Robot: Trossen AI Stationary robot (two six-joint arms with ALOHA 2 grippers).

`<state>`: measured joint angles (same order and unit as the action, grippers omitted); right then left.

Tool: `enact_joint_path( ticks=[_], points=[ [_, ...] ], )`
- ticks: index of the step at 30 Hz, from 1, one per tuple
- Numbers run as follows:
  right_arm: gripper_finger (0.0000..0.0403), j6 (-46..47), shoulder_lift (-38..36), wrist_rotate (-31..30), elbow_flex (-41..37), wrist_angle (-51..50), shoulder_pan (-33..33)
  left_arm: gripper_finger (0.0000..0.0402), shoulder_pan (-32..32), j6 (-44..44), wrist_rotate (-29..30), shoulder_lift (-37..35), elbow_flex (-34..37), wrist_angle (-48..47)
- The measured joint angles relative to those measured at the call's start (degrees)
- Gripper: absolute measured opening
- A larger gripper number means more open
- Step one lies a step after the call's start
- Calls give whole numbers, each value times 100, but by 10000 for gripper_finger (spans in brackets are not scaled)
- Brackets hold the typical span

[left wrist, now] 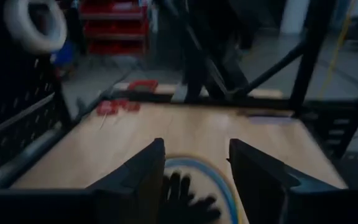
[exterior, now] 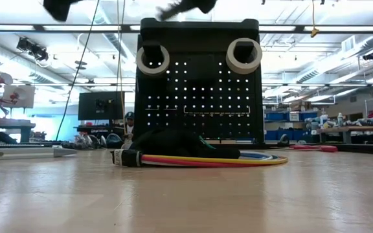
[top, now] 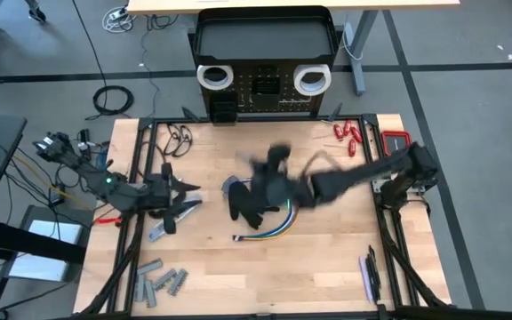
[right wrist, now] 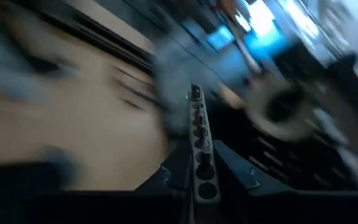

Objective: Hang tools onto peg board
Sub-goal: Put the terminal block into the black bin on the peg board

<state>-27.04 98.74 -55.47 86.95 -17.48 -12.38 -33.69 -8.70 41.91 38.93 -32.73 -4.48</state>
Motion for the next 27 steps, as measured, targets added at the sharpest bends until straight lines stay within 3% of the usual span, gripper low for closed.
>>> enact_joint_path(
  ticks=[5, 11, 16, 21, 27],
  points=[
    [51, -3, -142, 68, 892, -892, 1078, 187, -2, -504, 202, 224, 542, 380],
    [51, 329, -138, 1090, 1251, -1072, 2338, 187, -2, -1490, 298, 474, 1144, 744],
    [51, 729, -133, 2135, 1194, -1132, 2875, 187, -7, -2073, 188, 534, 1311, 704],
    [66, 1048, -127, 2382, 1115, -1027, 3258, 187, -9, -2137, 43, 530, 1314, 746],
    [85, 1826, -127, 3123, 1113, -1004, 3614, 187, -9, -1913, -7, 522, 1303, 761]
  ],
)
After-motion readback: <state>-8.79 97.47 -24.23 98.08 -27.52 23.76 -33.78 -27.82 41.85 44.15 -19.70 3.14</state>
